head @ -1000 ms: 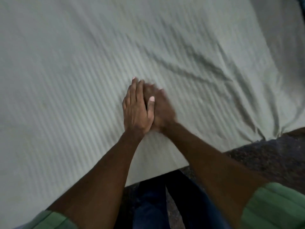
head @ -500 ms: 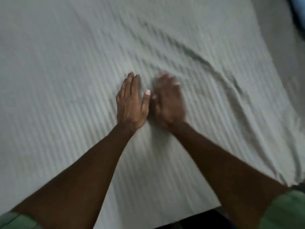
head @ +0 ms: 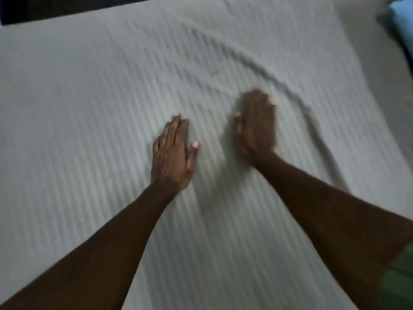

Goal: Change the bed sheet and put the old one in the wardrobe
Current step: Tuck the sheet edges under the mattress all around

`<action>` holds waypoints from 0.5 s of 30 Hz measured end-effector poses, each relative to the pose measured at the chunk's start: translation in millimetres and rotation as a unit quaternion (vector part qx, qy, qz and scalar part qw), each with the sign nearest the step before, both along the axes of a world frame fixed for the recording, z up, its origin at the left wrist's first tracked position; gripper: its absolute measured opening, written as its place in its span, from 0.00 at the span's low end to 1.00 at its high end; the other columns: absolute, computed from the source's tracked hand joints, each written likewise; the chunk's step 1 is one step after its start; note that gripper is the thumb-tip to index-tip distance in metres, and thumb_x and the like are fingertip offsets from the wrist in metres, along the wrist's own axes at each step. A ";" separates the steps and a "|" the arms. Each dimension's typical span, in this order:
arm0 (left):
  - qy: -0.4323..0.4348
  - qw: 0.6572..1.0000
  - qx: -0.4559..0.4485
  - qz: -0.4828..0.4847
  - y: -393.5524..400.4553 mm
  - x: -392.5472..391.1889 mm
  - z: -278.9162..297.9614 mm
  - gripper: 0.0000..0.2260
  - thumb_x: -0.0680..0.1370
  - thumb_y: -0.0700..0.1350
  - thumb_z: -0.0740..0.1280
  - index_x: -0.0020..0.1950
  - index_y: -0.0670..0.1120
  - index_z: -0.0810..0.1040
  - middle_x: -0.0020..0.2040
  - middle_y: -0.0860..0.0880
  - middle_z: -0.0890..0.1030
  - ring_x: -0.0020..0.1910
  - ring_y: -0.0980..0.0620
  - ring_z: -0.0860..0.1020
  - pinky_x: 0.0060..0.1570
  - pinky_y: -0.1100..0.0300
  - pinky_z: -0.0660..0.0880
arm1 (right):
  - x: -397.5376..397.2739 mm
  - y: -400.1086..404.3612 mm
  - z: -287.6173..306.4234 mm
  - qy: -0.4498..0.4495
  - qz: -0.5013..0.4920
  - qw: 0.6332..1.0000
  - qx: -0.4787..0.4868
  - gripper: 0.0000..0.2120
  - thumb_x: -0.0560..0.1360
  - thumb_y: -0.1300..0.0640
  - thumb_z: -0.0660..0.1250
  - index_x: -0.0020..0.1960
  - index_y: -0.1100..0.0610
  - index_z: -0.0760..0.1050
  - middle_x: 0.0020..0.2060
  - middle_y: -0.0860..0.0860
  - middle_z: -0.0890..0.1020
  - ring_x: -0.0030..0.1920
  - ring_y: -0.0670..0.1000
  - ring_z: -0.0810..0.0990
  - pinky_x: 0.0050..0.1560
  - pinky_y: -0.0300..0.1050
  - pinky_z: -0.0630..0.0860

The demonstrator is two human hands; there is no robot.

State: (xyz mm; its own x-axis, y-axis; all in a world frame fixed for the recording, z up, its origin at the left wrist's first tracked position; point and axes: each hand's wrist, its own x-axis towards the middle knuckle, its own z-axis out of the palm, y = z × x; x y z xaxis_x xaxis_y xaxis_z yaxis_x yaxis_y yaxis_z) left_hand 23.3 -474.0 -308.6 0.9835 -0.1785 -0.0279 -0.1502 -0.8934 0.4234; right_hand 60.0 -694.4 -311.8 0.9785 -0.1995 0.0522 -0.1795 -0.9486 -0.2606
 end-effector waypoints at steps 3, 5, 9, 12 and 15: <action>-0.002 0.995 -0.051 0.089 -18.6 32.4 5.4 0.29 0.84 0.60 0.49 0.82 0.49 0.61 0.83 0.49 0.60 0.82 0.51 0.57 0.78 0.50 0.55 | -5.2 87.5 0.0 0.030 0.322 0.946 0.022 0.36 0.81 0.41 0.62 0.82 0.59 0.58 0.81 0.59 0.60 0.81 0.59 0.55 0.82 0.57 0.47; -0.004 0.989 -0.057 0.133 -20.5 49.7 4.3 0.29 0.83 0.61 0.49 0.82 0.49 0.61 0.83 0.49 0.60 0.82 0.50 0.57 0.77 0.49 0.55 | -4.2 111.8 -11.6 0.039 0.445 0.894 -0.034 0.38 0.80 0.39 0.63 0.81 0.60 0.61 0.79 0.60 0.64 0.81 0.61 0.57 0.81 0.58 0.48; 0.003 0.977 -0.078 0.200 8.0 78.5 -5.8 0.31 0.82 0.62 0.48 0.81 0.47 0.62 0.82 0.48 0.61 0.82 0.50 0.57 0.77 0.46 0.55 | 59.0 61.8 -21.5 -0.004 0.440 0.897 -0.028 0.32 0.83 0.42 0.55 0.80 0.60 0.64 0.78 0.60 0.67 0.79 0.61 0.64 0.80 0.58 0.56; 0.005 0.973 -0.102 0.205 17.0 86.2 -6.1 0.29 0.84 0.60 0.51 0.81 0.47 0.63 0.82 0.48 0.62 0.81 0.51 0.58 0.76 0.44 0.55 | 111.5 -9.6 -18.1 0.000 0.187 0.982 -0.038 0.33 0.84 0.40 0.51 0.83 0.58 0.56 0.82 0.57 0.60 0.81 0.60 0.58 0.79 0.61 0.56; 0.005 0.983 -0.060 0.176 17.4 89.9 -3.1 0.30 0.83 0.63 0.49 0.81 0.50 0.62 0.83 0.49 0.60 0.82 0.50 0.56 0.74 0.45 0.55 | 134.7 -5.8 -13.4 0.021 -0.050 0.998 -0.025 0.34 0.83 0.43 0.50 0.83 0.61 0.54 0.82 0.59 0.57 0.82 0.60 0.54 0.81 0.61 0.51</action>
